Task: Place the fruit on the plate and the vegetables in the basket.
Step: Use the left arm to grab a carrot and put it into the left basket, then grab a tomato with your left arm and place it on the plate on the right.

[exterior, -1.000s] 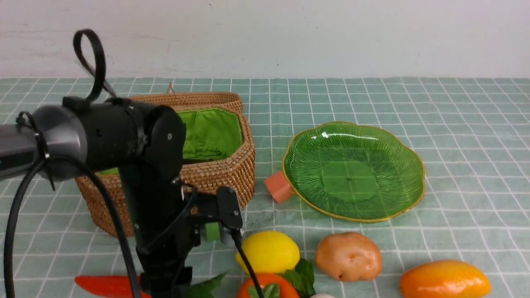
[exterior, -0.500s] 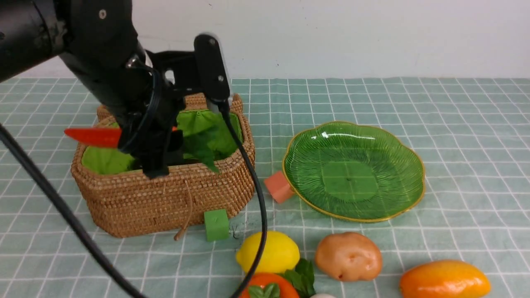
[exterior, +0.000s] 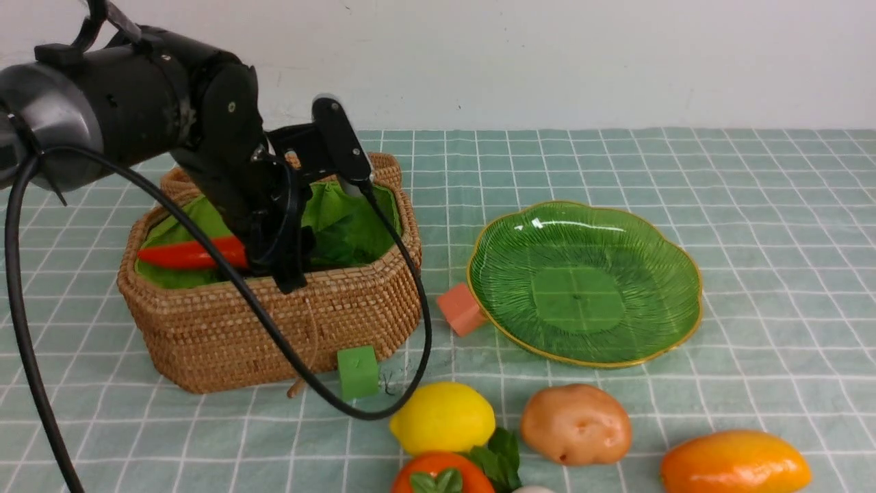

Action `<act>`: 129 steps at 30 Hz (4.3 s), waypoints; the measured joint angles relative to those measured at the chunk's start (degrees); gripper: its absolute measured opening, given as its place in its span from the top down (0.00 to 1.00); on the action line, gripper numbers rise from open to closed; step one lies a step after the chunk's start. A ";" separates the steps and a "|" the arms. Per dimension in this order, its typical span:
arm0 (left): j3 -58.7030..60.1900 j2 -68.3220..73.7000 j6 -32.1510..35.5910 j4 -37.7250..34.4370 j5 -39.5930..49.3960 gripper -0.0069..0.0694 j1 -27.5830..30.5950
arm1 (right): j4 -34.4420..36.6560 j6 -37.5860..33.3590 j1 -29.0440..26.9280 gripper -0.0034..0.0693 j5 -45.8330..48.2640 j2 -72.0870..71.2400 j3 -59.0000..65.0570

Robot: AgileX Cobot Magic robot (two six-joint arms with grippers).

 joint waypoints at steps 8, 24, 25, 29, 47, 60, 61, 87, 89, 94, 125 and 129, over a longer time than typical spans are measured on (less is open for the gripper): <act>0.00 -0.05 -1.68 -1.61 -1.40 0.42 0.06 | 0.00 0.00 0.00 0.62 0.00 0.00 0.00; 0.00 -0.05 -2.59 -3.91 -2.06 0.41 0.06 | 0.00 0.00 0.00 0.62 0.00 0.00 0.00; 0.00 -0.05 -3.03 -3.91 -2.31 0.40 0.06 | 0.00 0.00 0.00 0.62 0.00 0.00 0.00; 0.00 -0.23 -4.09 -3.89 -1.98 0.23 0.06 | 0.00 0.00 0.00 0.62 0.00 0.00 0.00; 0.77 -18.21 -25.23 -24.54 24.70 0.15 0.33 | 0.06 0.00 0.00 0.62 0.00 0.00 0.00; 32.11 -18.16 -34.30 -40.70 2.54 0.18 0.28 | 0.02 0.05 0.00 0.62 0.00 0.00 0.00; 33.58 -17.94 -32.38 -42.94 0.79 0.18 0.28 | 0.02 0.05 0.00 0.62 0.00 0.00 0.00; 36.43 -4.80 -10.88 -63.20 -7.08 0.19 -7.14 | 0.01 0.05 0.00 0.62 0.00 0.00 0.00; 36.43 -4.56 -10.89 -63.12 -7.50 0.24 -7.18 | 0.01 0.05 0.00 0.62 0.00 0.00 0.00; 36.37 -4.62 -10.85 -63.17 -6.61 0.35 -7.10 | 0.01 0.05 0.00 0.62 0.00 0.00 0.00; -13.63 4.24 -27.17 -47.10 -0.30 0.35 -7.10 | -0.04 0.15 0.00 0.62 0.00 0.00 0.00; -32.88 20.20 -33.10 -42.36 2.82 0.35 -7.30 | -0.04 0.15 0.00 0.62 0.00 0.00 0.00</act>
